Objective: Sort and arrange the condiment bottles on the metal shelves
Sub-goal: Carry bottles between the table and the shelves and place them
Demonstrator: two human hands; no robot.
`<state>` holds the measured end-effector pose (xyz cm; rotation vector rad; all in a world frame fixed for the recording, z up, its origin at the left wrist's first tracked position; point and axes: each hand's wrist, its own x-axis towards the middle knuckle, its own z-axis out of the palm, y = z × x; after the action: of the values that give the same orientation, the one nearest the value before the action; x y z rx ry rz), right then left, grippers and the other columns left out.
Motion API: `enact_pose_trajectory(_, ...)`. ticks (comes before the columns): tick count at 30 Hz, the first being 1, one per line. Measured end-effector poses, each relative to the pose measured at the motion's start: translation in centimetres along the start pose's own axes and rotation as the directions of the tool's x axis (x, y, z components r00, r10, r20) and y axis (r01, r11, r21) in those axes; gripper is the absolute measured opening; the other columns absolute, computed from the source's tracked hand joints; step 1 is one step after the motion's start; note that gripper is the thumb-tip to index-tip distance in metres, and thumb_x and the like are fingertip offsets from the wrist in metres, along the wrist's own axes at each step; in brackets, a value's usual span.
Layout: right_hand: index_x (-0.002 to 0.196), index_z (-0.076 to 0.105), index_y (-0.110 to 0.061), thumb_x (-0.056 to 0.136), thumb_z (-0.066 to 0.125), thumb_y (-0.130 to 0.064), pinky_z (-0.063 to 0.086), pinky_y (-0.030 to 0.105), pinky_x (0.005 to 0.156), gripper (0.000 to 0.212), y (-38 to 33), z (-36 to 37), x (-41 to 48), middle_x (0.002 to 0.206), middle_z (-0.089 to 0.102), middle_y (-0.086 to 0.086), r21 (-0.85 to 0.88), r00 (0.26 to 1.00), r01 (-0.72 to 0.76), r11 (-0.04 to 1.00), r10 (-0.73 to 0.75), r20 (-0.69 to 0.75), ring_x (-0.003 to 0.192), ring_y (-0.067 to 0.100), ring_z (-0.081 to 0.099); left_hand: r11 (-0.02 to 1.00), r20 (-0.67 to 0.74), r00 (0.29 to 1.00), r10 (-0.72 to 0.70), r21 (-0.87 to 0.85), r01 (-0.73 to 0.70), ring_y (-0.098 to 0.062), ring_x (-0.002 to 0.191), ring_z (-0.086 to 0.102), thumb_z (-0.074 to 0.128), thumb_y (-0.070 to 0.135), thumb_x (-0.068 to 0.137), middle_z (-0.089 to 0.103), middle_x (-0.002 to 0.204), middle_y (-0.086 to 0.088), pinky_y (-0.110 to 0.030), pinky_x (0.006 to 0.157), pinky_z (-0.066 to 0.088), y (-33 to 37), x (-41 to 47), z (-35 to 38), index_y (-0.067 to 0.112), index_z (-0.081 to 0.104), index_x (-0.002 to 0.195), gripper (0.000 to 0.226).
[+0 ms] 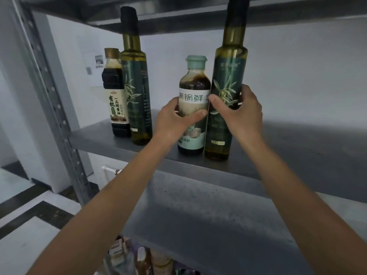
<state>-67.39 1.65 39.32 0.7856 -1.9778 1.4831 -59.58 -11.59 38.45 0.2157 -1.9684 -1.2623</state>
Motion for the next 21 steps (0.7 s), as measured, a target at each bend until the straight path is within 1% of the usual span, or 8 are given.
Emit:
enact_pose_trajectory(5, 0.123, 0.049, -0.016, 0.079, 0.054, -0.062, 0.049, 0.038, 0.081, 0.064, -0.3, 1.3, -1.3, 0.112, 0.055, 0.002, -0.091, 0.997, 0.022, 0.996, -0.028, -0.065, 0.103, 0.018, 0.053, 0.998, -0.042, 0.997, 0.057, -0.017, -0.058, 0.007, 0.091, 0.056, 0.071, 0.033, 0.082, 0.063, 0.107, 0.010, -0.008, 0.071, 0.046, -1.2, -0.9, 0.5, 0.020, 0.054, 0.126, 0.049)
enact_pose_trajectory(9, 0.124, 0.045, -0.015, 0.086, 0.047, -0.061, 0.051, 0.038, 0.075, 0.060, 0.3, 1.3, -3.5, 0.111, 0.060, 0.002, -0.237, 1.000, 0.013, 0.972, -0.018, -0.018, 0.099, 0.020, 0.059, 0.990, 0.019, 0.995, 0.101, 0.101, -0.102, 0.001, 0.098, 0.055, 0.065, 0.041, 0.085, 0.060, 0.115, 0.010, -0.005, 0.072, 0.042, -2.2, -2.0, 0.2, 0.020, 0.049, 0.129, 0.051)
enact_pose_trajectory(11, 0.120, 0.047, -0.015, 0.087, 0.042, -0.064, 0.052, 0.039, 0.073, 0.059, 0.9, 0.5, -5.0, 0.109, 0.062, 0.003, -0.377, 0.999, -0.007, 0.926, 0.024, 0.041, 0.097, 0.023, 0.060, 0.960, 0.073, 0.991, 0.112, 0.250, -0.127, -0.011, 0.108, 0.055, 0.060, 0.048, 0.087, 0.059, 0.122, 0.005, -0.021, 0.079, 0.046, -2.9, -2.8, -0.2, 0.021, 0.045, 0.131, 0.053)
enact_pose_trajectory(13, 0.122, 0.050, -0.015, 0.089, 0.038, -0.063, 0.050, 0.036, 0.073, 0.060, 1.4, -0.7, -7.3, 0.111, 0.061, 0.006, -0.544, 0.996, -0.021, 0.839, 0.064, 0.060, 0.103, 0.025, 0.057, 0.876, 0.058, 0.989, 0.135, 0.460, -0.146, -0.023, 0.118, 0.050, 0.054, 0.050, 0.089, 0.052, 0.132, -0.004, -0.038, 0.085, 0.046, -3.4, -4.5, -0.5, 0.019, 0.037, 0.139, 0.061)
enact_pose_trajectory(14, 0.124, 0.051, -0.014, 0.090, 0.037, -0.061, 0.048, 0.036, 0.075, 0.059, 1.6, -1.4, -8.9, 0.113, 0.060, 0.007, -0.622, 0.997, -0.028, 0.783, 0.062, 0.034, 0.106, 0.027, 0.055, 0.820, 0.041, 0.979, 0.198, 0.540, -0.188, -0.028, 0.122, 0.046, 0.053, 0.046, 0.090, 0.047, 0.136, -0.009, -0.043, 0.088, 0.044, -3.5, -5.8, -0.6, 0.015, 0.034, 0.142, 0.064)
enact_pose_trajectory(16, 0.121, 0.056, -0.010, 0.092, 0.038, -0.056, 0.047, 0.040, 0.081, 0.057, 1.8, -2.8, -13.0, 0.112, 0.062, 0.012, -0.754, 0.998, -0.035, 0.656, -0.012, -0.057, 0.105, 0.033, 0.056, 0.739, 0.073, 0.910, 0.409, 0.559, -0.377, -0.035, 0.125, 0.043, 0.053, 0.036, 0.093, 0.043, 0.140, -0.016, -0.045, 0.096, 0.042, -3.9, -9.3, -0.4, 0.008, 0.035, 0.143, 0.060)
enact_pose_trajectory(18, 0.116, 0.060, -0.008, 0.092, 0.043, -0.048, 0.045, 0.045, 0.090, 0.050, 1.8, -4.1, -17.9, 0.114, 0.062, 0.013, -0.842, 0.986, -0.076, 0.533, -0.087, -0.144, 0.107, 0.036, 0.056, 0.676, 0.184, 0.801, 0.570, 0.450, -0.584, -0.037, 0.121, 0.046, 0.052, 0.030, 0.094, 0.045, 0.139, -0.019, -0.045, 0.097, 0.042, -5.1, -13.3, 0.5, 0.005, 0.040, 0.141, 0.054)
enact_pose_trajectory(21, 0.120, 0.057, -0.009, 0.092, 0.049, -0.041, 0.042, 0.047, 0.098, 0.043, 0.9, -6.1, -26.8, 0.123, 0.058, 0.013, -0.882, 0.956, -0.277, 0.381, 0.020, -0.291, 0.115, 0.033, 0.052, 0.658, 0.453, 0.667, 0.591, 0.207, -0.724, -0.036, 0.118, 0.048, 0.054, 0.028, 0.091, 0.050, 0.134, -0.020, -0.044, 0.097, 0.043, -7.7, -20.0, 2.0, 0.005, 0.044, 0.138, 0.053)
